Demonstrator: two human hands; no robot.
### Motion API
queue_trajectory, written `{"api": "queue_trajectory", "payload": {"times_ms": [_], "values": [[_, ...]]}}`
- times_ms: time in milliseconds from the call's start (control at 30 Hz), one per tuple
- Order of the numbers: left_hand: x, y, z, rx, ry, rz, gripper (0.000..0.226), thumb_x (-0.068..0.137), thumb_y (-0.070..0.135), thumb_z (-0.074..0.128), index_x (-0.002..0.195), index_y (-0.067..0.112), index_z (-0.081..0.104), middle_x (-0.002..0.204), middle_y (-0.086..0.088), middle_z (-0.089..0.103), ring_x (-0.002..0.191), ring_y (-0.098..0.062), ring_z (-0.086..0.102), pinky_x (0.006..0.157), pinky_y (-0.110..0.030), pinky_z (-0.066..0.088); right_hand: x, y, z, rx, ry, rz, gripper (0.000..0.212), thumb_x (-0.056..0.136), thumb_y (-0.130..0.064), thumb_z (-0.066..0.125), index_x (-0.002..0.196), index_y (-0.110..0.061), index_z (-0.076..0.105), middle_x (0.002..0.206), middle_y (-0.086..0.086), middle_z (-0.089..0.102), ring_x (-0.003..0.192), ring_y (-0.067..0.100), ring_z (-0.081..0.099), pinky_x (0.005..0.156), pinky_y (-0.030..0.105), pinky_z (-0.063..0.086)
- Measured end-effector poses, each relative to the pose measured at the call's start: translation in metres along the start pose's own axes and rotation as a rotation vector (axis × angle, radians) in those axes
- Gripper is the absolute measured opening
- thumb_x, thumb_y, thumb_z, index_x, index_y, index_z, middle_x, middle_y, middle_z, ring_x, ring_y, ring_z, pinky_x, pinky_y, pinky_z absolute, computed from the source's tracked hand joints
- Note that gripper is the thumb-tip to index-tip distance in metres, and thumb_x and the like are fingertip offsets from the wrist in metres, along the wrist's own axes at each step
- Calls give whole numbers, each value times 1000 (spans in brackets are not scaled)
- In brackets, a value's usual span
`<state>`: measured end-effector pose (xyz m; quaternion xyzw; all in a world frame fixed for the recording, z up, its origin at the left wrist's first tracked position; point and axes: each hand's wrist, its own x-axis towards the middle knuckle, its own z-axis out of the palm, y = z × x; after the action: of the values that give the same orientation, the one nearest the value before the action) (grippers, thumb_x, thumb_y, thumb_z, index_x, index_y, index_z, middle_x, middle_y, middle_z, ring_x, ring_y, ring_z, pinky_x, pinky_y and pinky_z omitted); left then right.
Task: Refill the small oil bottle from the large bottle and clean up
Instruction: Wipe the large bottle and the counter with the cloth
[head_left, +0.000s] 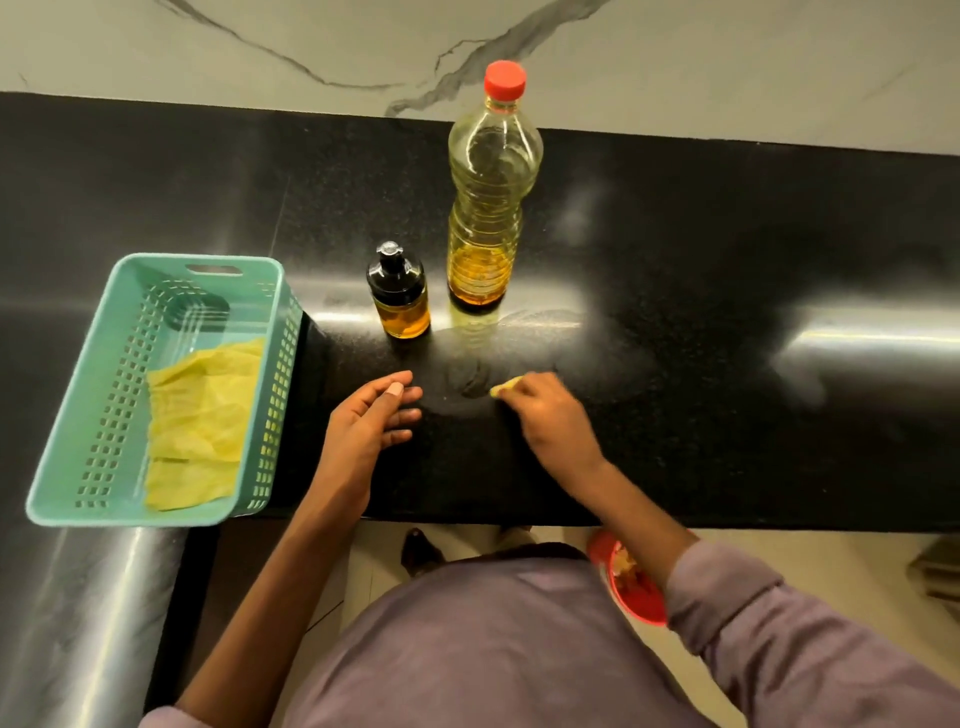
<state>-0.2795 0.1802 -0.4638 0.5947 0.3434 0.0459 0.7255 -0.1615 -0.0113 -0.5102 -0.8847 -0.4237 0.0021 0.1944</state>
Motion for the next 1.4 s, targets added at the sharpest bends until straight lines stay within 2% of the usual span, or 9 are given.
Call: {"api": "queue_trajectory", "payload": {"times_ms": [133, 233, 433, 567, 767, 833, 967, 1100, 1400], "values": [[2, 0, 5, 4, -18, 1, 24, 98, 22, 49, 117, 19, 63, 108, -5, 71, 93, -18, 65, 77, -28, 51, 11, 48, -15, -96, 109, 366, 31, 88, -13, 42, 101, -6, 69, 84, 14, 58, 80, 34, 54, 63, 42, 51], [2, -2, 5, 4, -24, -6, 24, 98, 22, 49, 118, 19, 63, 109, -6, 70, 94, -18, 64, 78, -29, 51, 12, 26, -5, -134, 166, 465, 27, 85, -7, 44, 98, -3, 68, 84, 15, 57, 78, 35, 53, 63, 43, 50], [2, -3, 6, 1, -14, -19, 25, 98, 22, 49, 118, 18, 62, 109, -6, 70, 93, -18, 64, 77, -28, 51, 11, -34, 17, -3, 68, 245, 18, 87, -8, 58, 102, -6, 68, 87, 10, 60, 81, 28, 55, 64, 37, 49], [3, -1, 4, 17, -11, 1, 25, 98, 22, 49, 119, 18, 62, 109, -6, 70, 92, -16, 64, 77, -28, 51, 56, -32, 18, -16, 69, 322, 13, 89, -10, 57, 92, -4, 69, 83, 12, 58, 83, 31, 54, 60, 38, 47], [4, -5, 0, -14, -16, -9, 24, 98, 21, 48, 118, 18, 62, 108, -7, 70, 94, -19, 64, 77, -28, 50, 5, -44, 15, 63, -51, -64, 28, 90, -20, 45, 103, -11, 68, 92, 6, 61, 90, 24, 55, 69, 32, 47], [4, -6, 1, -10, -19, -11, 24, 98, 21, 48, 117, 18, 62, 108, -6, 70, 94, -19, 64, 78, -29, 50, -3, -18, 6, 40, -14, -27, 32, 89, -21, 42, 104, -12, 69, 92, 7, 64, 88, 25, 57, 71, 34, 51], [3, -7, 8, -16, -39, -12, 23, 98, 21, 48, 116, 20, 62, 105, -4, 71, 92, -18, 64, 77, -28, 51, -5, 39, -13, -77, 126, 300, 39, 88, -21, 37, 105, -12, 71, 87, 10, 62, 82, 30, 56, 68, 36, 51], [2, -7, 13, -25, -44, -14, 23, 98, 21, 48, 115, 20, 63, 105, -4, 71, 93, -18, 64, 78, -29, 50, -35, 31, -13, -146, 224, 555, 27, 84, 1, 56, 107, -6, 69, 87, 13, 61, 79, 33, 55, 64, 41, 52], [5, 1, 23, -41, -36, 12, 22, 99, 23, 47, 112, 21, 63, 107, -6, 70, 91, -17, 64, 78, -30, 50, 28, -22, 5, -83, 52, 243, 16, 87, -9, 58, 99, -5, 68, 86, 10, 62, 81, 30, 58, 57, 35, 49]]}}
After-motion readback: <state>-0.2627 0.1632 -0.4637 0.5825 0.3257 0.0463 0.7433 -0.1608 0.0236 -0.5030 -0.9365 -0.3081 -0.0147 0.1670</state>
